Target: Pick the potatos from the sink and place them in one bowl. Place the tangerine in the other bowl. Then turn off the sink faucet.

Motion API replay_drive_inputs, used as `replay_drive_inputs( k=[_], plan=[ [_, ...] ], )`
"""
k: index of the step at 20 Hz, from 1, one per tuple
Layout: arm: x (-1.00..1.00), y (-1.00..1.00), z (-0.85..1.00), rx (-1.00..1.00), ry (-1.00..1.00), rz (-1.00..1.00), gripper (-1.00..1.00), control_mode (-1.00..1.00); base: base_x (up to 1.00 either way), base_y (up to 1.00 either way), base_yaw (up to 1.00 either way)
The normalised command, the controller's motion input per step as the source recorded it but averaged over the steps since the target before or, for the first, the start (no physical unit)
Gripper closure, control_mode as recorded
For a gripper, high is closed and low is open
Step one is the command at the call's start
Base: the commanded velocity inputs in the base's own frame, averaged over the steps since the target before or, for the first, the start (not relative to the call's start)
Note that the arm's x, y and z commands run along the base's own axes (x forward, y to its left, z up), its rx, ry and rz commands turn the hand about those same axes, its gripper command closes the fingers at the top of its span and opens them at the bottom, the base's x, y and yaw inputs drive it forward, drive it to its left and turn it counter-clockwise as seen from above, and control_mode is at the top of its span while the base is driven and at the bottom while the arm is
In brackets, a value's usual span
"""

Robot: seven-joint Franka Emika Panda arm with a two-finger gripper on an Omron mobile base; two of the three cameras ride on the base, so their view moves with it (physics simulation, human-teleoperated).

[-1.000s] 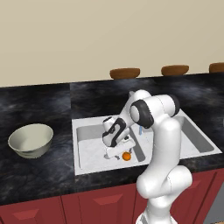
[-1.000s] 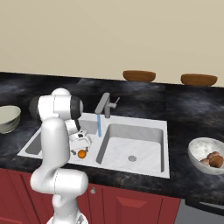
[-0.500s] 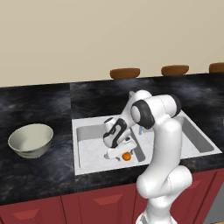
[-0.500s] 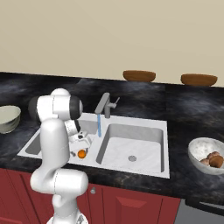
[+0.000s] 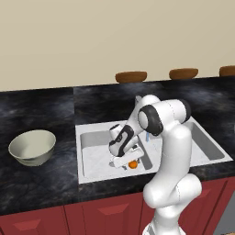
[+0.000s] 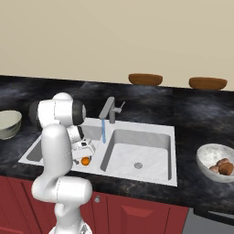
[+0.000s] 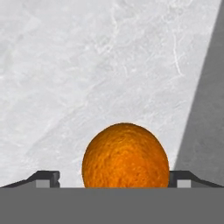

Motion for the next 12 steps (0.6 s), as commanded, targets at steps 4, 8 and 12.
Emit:
replay_drive_inputs(
  k=[4,8,12],
  plan=[
    [0.00,-0.09,-0.09,0.00,0.00,0.00,1.00,-1.00,0.00,0.00,0.00],
    [0.00,0.00,-0.02,0.00,0.00,0.00,1.00,-1.00,0.00,0.00,0.00],
    [-0.01,0.00,0.00,0.00,0.00,0.00,1.00,-1.00,0.00,0.00,0.00]
  ],
)
